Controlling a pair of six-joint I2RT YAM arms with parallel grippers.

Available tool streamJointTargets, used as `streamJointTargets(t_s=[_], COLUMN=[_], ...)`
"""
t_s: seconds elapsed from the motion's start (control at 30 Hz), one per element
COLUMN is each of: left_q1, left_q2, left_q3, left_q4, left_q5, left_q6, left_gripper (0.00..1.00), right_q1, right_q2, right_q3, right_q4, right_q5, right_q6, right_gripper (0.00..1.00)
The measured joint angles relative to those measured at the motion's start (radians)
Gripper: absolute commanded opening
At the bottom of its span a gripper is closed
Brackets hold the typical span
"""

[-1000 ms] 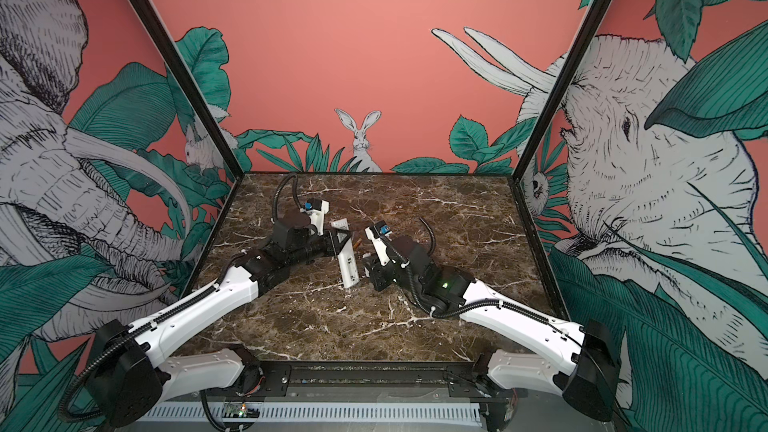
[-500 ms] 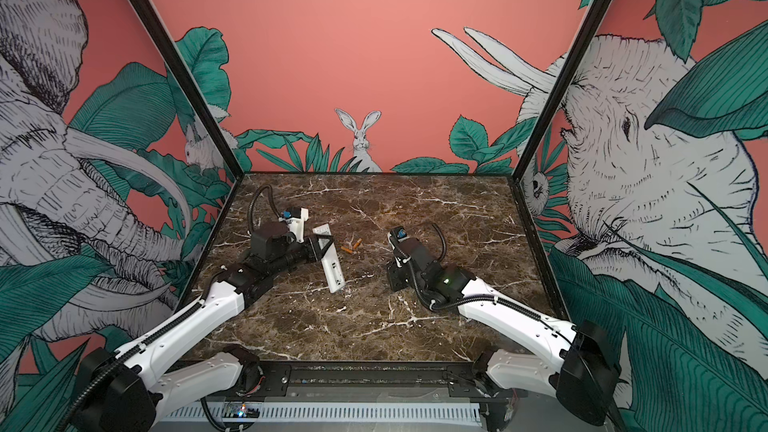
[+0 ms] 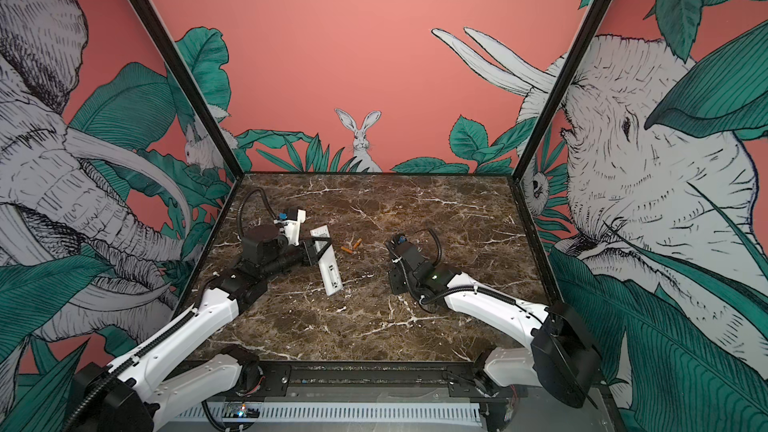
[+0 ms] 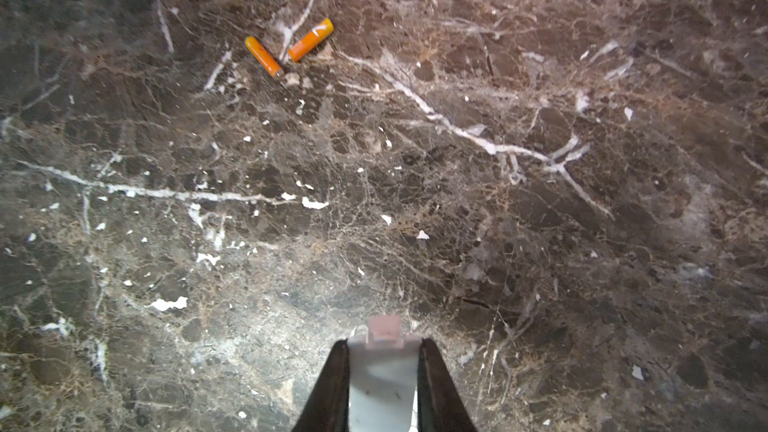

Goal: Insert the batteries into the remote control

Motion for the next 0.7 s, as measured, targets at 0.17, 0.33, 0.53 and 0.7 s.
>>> streamJointTargets(t_s=[0.17,0.33,0.53,0.7], left_q1=[0.011,0.019,0.027,0.029], left_q2=[-0.006,-0.016,-0.028,-0.031], left_q3=[-0.022,-0.036,-0.037,-0.042], left_q4=[0.0,0.0,0.0,0.0], left_q5=[0.011,0.016,0.017,0.018], left_q6=[0.0,-0.002,-0.004,-0.005], left_gripper=[0.0,0.0,0.0,0.0], right_q1=[-0.008,-0.011,-0.013,-0.014], right_q2=[0.018,0.037,0.057,0.072], right_q3=[-0.016,-0.027,-0.044,-0.047], right_q4=[0.018,0.035,0.053,0.061], right_q5=[0.0,0.0,0.0,0.002], right_q6=[0.013,0.024,0.033,0.037], right_gripper=[0.1,0.1,0.1,0.1])
